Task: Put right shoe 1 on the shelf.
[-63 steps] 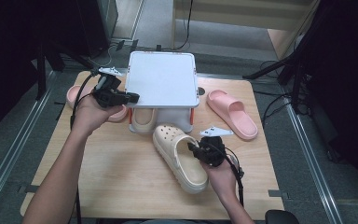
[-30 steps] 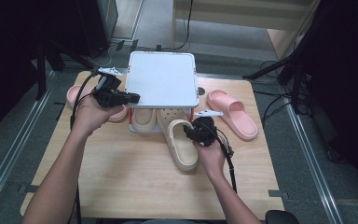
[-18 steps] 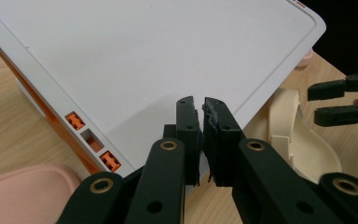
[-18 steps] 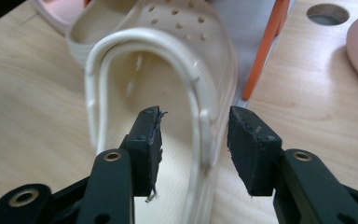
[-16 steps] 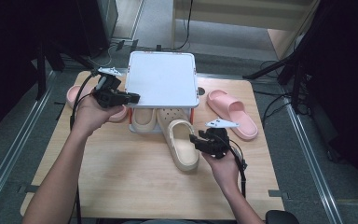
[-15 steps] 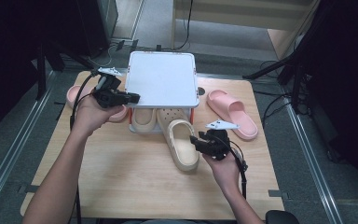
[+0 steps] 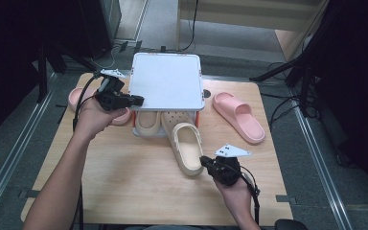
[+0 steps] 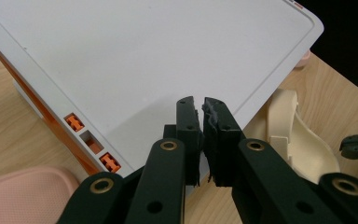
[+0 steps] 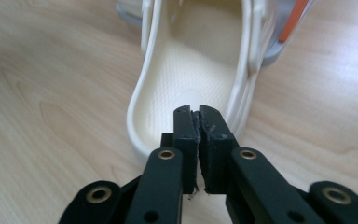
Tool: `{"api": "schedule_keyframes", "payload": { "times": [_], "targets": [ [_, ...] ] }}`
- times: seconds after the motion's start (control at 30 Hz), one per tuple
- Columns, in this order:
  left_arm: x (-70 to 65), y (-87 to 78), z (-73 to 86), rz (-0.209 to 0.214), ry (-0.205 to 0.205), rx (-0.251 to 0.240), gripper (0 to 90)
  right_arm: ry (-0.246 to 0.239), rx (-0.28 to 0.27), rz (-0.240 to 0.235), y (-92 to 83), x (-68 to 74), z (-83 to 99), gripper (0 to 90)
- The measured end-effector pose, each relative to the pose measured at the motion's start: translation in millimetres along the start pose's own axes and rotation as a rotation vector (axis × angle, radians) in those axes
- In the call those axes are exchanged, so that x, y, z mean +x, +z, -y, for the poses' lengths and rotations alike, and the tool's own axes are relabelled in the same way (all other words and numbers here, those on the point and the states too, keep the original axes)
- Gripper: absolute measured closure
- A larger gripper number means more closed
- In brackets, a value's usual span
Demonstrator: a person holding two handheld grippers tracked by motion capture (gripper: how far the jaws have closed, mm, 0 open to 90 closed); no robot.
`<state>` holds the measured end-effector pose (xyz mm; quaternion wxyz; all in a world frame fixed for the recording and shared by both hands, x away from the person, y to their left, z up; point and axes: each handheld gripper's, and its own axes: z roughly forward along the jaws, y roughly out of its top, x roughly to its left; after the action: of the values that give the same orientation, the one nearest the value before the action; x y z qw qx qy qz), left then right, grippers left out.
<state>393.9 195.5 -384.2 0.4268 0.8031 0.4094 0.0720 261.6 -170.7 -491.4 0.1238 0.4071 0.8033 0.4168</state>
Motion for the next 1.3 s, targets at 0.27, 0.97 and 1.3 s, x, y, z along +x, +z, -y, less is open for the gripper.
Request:
{"api": "schedule_keyframes", "payload": {
  "times": [0.27, 0.97, 1.3],
  "targets": [
    [1.3, 1.2, 0.2, 0.013, 0.003, -0.008, 85.3, -0.025, 0.066, -0.033, 2.6, 10.1, 21.6, 90.0],
    [1.7, 1.2, 1.8, 0.019, -0.002, -0.015, 86.3, -0.058, 0.058, -0.049, 29.2, 20.0, 6.2, 90.0],
    [1.5, 1.4, 1.9, 0.021, 0.001, -0.015, 86.4, -0.074, 0.058, -0.055, 57.2, 16.4, -17.5, 90.0]
  ]
}}
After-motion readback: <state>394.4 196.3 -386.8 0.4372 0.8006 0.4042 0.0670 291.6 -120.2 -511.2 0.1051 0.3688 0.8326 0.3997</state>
